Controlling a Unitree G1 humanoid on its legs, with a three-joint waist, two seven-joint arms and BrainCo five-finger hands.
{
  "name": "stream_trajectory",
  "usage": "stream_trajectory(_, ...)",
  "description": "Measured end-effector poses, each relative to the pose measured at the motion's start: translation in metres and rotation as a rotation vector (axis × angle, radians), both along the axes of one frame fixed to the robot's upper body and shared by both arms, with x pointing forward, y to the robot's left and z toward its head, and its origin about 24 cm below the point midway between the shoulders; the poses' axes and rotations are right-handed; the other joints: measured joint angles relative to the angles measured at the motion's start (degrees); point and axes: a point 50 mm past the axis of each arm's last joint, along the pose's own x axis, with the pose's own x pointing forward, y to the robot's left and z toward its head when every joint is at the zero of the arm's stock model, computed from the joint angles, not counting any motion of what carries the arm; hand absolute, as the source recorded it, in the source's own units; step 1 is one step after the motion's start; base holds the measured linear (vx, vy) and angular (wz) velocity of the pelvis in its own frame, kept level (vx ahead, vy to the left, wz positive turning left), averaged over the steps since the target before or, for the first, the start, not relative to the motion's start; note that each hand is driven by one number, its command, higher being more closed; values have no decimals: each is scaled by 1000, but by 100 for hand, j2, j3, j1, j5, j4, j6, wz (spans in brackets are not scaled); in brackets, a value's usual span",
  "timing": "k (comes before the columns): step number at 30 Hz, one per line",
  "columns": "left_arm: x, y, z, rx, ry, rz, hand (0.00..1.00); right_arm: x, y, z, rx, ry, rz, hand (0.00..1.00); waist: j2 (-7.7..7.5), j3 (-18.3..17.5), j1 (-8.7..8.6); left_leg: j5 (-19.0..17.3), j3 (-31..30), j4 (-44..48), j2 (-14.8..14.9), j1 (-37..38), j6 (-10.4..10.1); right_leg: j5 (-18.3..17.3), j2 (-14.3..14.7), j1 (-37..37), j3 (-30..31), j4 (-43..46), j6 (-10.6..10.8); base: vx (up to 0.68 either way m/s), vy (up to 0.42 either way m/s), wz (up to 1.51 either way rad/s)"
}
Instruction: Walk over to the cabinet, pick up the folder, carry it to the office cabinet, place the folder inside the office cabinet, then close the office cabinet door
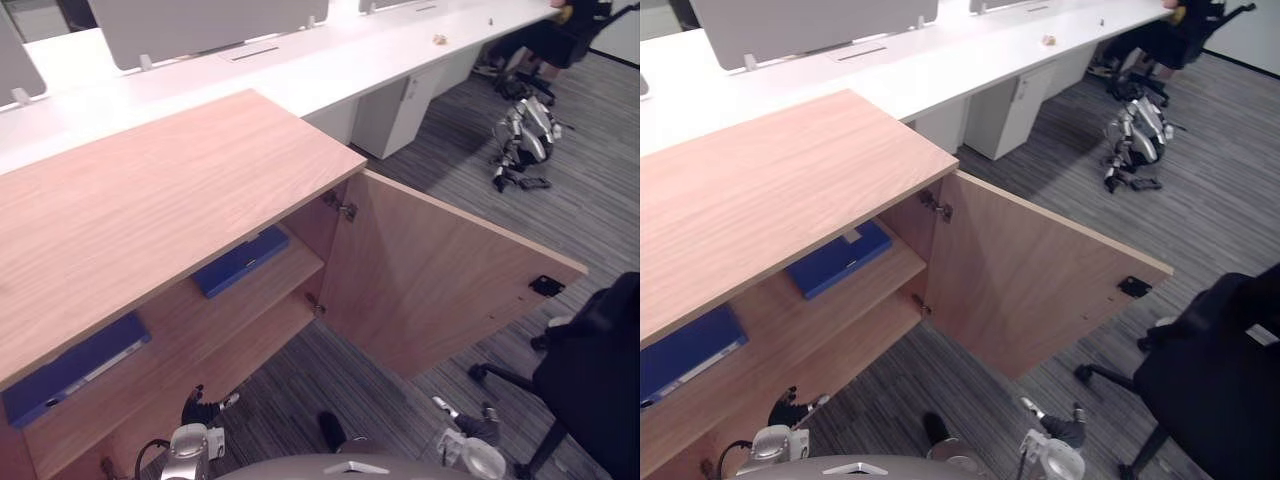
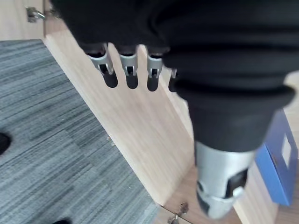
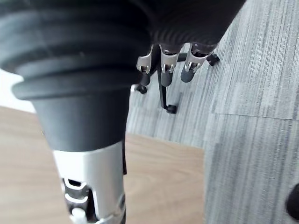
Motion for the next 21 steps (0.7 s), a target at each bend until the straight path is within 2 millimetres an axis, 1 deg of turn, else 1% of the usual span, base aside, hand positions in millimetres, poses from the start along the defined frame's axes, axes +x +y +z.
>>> stream_trajectory(1, 3, -4, 1, -18, -17, 18, 0, -1, -11, 9, -19, -54, -82, 0, 34, 11, -60, -24, -7, 4, 19, -2, 7, 1, -1, -5, -21, 1, 2, 50, -56, -14)
stream_trajectory(3, 7, -8, 2, -35, -30, 31, 0, 0, -22, 18, -37, -112, -149, 0, 65, 11, -106, -40, -13, 1, 25, -1, 20, 1, -16, -6, -42, 1, 2, 22, -23, -2)
stream_trajectory(5, 11, -15, 3, -57, -41, 41, 0, 5, -38, 38, -82, -219, -216, 0, 116, 33, -148, -55, -74, 0, 25, -18, 42, 1, -37, -4, -169, -1, 3, 21, -37, 7)
stream_trajectory(7, 13, -17, 3, -64, -45, 40, 0, 10, -48, 50, -119, -276, -234, 0, 145, 48, -167, -58, -145, 1, 19, -49, 49, 1, -57, -4, -233, -1, 3, -4, -31, 19)
stream_trajectory(8, 14, -18, 3, -67, -49, 38, 0, 16, -55, 59, -142, -323, -241, 0, 176, 50, -194, -58, -203, 2, 13, -84, 50, 1, -73, -7, -321, -3, 3, -19, -35, 20)
stream_trajectory(9, 12, -19, 2, -69, -41, 38, 0, 26, -63, 69, -165, -365, -232, 0, 208, 65, -220, -61, -230, 2, 0, -96, 54, 0, -76, -7, -331, -8, 4, -24, -34, 16)
stream_trajectory(10, 10, -19, 1, -72, -37, 36, 0, 30, -67, 75, -180, -386, -224, 0, 231, 74, -224, -62, -240, 2, -8, -102, 58, -1, -84, -8, -332, -15, 5, -31, -34, 10)
stream_trajectory(12, 5, -21, -1, -80, -21, 18, 0, 47, -87, 101, -261, -452, -187, 0, 358, 91, -242, -70, -339, 4, -67, -188, 76, -15, -160, -27, -371, -70, 50, -34, -31, 16)
stream_trajectory(13, 4, -20, -1, -79, -18, 6, 0, 51, -92, 108, -282, -466, -178, 0, 394, 109, -239, -70, -351, 5, -79, -196, 76, -17, -175, -26, -402, -81, 52, -40, -39, 14)
stream_trajectory(15, -5, -18, -4, -69, 11, -44, 0, 67, -110, 133, -338, -529, -133, 0, 501, 120, -242, -69, -408, 22, -109, -234, 77, -18, -217, -27, -490, -153, 55, -32, -35, 8)
stream_trajectory(16, -7, -17, -4, -66, 16, -56, 0, 70, -114, 138, -348, -537, -120, 0, 528, 115, -241, -69, -447, 36, -119, -253, 77, -18, -223, -27, -502, -167, 57, -19, -43, 10)
stream_trajectory(18, -12, -13, -6, -50, 37, -88, 0, 83, -125, 155, -391, -553, -70, 0, 600, 92, -239, -67, -609, 60, -132, -382, 81, 13, -241, -111, -545, -216, 103, -26, -61, 8)
stream_trajectory(19, -13, -12, -6, -48, 40, -93, 0, 85, -127, 158, -399, -555, -59, 0, 602, 94, -248, -67, -655, 60, -137, -406, 81, 18, -248, -122, -567, -230, 112, -25, -62, 10)
stream_trajectory(20, -15, -13, -7, -46, 47, -111, 0, 88, -132, 164, -416, -555, -39, 0, 652, 97, -244, -52, -709, 57, -141, -448, 104, 32, -265, -128, -613, -273, 133, -16, -52, 13)
stream_trajectory(21, -15, -14, -7, -47, 49, -118, 0, 88, -134, 165, -421, -549, -35, 0, 652, 99, -247, -50, -748, 57, -142, -469, 107, 35, -272, -127, -638, -291, 136, -14, -62, 17)
